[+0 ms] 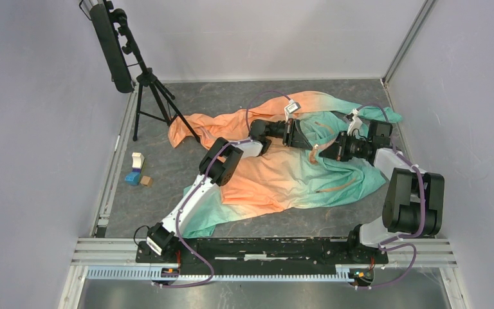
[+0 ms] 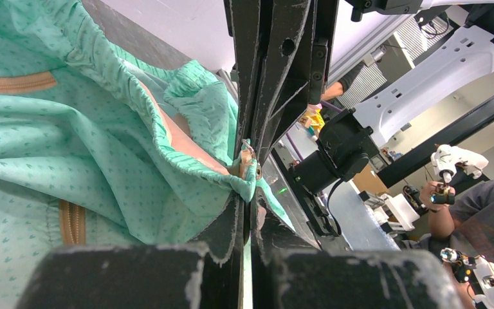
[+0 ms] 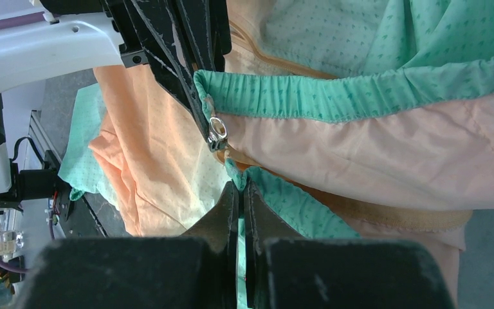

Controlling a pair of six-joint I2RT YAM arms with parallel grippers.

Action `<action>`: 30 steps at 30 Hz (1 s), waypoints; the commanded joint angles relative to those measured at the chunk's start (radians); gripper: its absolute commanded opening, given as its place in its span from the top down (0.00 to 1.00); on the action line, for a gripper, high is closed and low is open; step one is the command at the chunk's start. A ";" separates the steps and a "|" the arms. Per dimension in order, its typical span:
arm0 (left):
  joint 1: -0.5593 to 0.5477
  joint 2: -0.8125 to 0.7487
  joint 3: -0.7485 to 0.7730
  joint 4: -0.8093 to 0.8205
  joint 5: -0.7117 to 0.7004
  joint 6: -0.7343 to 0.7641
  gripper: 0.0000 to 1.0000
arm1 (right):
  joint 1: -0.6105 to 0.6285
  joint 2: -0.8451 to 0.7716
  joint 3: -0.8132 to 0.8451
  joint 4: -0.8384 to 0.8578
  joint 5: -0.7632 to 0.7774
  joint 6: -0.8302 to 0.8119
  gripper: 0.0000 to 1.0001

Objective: Zip up the jacket

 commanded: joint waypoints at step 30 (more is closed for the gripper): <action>-0.002 -0.047 0.027 0.081 0.018 0.020 0.98 | 0.003 0.002 0.056 0.129 -0.052 0.097 1.00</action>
